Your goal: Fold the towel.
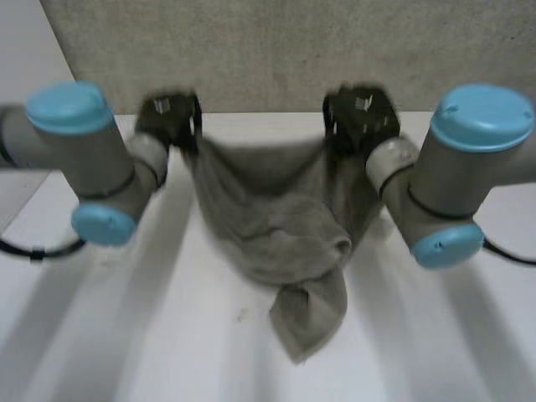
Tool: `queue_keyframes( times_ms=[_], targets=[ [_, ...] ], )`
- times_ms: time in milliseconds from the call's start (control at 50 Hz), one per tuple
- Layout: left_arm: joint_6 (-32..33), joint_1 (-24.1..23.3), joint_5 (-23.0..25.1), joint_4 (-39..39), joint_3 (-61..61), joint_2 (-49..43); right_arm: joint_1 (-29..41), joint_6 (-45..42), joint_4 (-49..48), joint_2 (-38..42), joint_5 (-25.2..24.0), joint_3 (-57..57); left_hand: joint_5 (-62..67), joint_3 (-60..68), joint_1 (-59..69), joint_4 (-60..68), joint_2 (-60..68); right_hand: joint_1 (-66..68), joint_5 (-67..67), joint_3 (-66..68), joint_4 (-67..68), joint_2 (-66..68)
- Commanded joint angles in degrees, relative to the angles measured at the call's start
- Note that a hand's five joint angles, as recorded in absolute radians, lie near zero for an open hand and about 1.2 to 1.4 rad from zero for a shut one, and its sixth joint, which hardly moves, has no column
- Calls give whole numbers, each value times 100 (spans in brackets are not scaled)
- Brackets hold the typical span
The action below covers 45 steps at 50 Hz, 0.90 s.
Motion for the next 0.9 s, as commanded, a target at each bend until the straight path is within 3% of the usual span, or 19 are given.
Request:
queue_keyframes(
  times_ms=[20, 120, 160, 200, 220, 260, 280, 320, 400, 520, 560, 600, 620, 660, 900],
  targets=[
    [-73, -60, -484, 725, 633, 906, -44, -177, -2003, -681, 131, 86, 1125, 1043, 1196, 1046, 1038, 43, 1088, 1054, 1034, 1048],
    [24, -271, -528, 690, -193, 1565, -35, -213, -1840, -1105, 70, 483, 1125, 1043, 1196, 1046, 1038, 43, 1088, 1054, 1034, 1048],
    [33, -402, -502, 498, -1286, 2037, -44, -213, -1541, -1220, 35, 606, 1125, 1043, 1196, 1046, 1038, 43, 1088, 1054, 1034, 1048],
    [59, -429, -484, 393, -1848, 2283, -44, -274, -502, -1464, -166, 763, 1125, 1043, 1196, 1046, 1038, 43, 1088, 1054, 1034, 1048],
    [129, -446, -484, 287, -2411, 2477, -44, -274, -495, -1466, -167, 764, 1125, 1043, 1196, 1046, 1038, 43, 1088, 1054, 1034, 1048],
    [260, -446, -476, 199, -2965, 2627, -44, -527, 965, -1501, -517, 851, 1125, 1043, 1196, 1046, 1038, 43, 1088, 1054, 1034, 1048],
    [261, -446, -476, 198, -2970, 2629, -44, -529, 972, -1501, -519, 852, 1125, 1043, 1196, 1046, 1038, 43, 1088, 1054, 1034, 1048],
    [663, -490, -476, 67, -3836, 2690, -53, -922, 2328, -1361, -703, 957, 1125, 1043, 1196, 1046, 1038, 43, 1088, 1054, 1034, 1048],
    [1061, -543, -484, 119, -4491, 2576, -175, -1214, 2913, -1133, -773, 1263, 1125, 1043, 1196, 1046, 1038, 43, 1088, 1054, 1034, 1048],
    [1298, -666, -519, 321, -4798, 1681, -369, -1171, 2013, -772, -800, 2054, 1125, 1043, 1196, 1046, 1038, 43, 1088, 1054, 1034, 1048],
    [1298, -657, -511, 348, -4790, 1521, -413, -1144, 1763, -701, -800, 2223, 606, 524, 676, 527, 518, 43, 1088, 1054, 1034, 1048],
    [1290, -640, -511, 444, -4790, 1363, -457, -1135, 1570, -648, -791, 2364, -1469, -1551, -1398, -1548, -1556, 43, 1088, 1054, 1034, 1048],
    [1290, -640, -511, 444, -4790, 1363, -492, -1135, 1500, -631, -791, 2468, -1480, -1562, -1409, -1559, -1567, 43, 1088, 1054, 1034, 1048],
    [1298, -614, -511, 575, -4833, 1354, -519, -1135, 1491, -639, -800, 2557, -3090, -3172, -3020, -3169, -3178, 43, 1088, 1054, 1034, 1048],
    [1298, -456, -546, 822, -4991, 1494, -773, -829, 1219, -754, -800, 2952, -4120, -4202, -4050, -4200, -4208, 43, 1088, 1054, 1034, 1048]
  ],
)
